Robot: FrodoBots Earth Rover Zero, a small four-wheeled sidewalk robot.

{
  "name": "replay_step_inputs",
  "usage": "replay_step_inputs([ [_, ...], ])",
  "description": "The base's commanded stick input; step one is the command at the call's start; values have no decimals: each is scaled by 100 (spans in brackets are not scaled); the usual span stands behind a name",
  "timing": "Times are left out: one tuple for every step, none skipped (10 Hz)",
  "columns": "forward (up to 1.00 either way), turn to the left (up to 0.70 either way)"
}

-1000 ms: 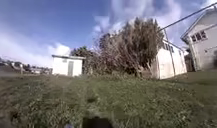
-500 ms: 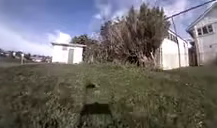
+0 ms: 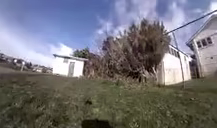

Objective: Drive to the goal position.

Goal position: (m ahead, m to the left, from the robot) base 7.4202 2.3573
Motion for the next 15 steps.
replay_step_inputs([
  [70,0],
  [70,0],
  [70,0],
  [70,0],
  [70,0],
  [70,0],
  [70,0],
  [70,0],
  [70,0],
  [70,0],
  [70,0],
  [70,0],
  [70,0],
  [70,0],
  [70,0],
])
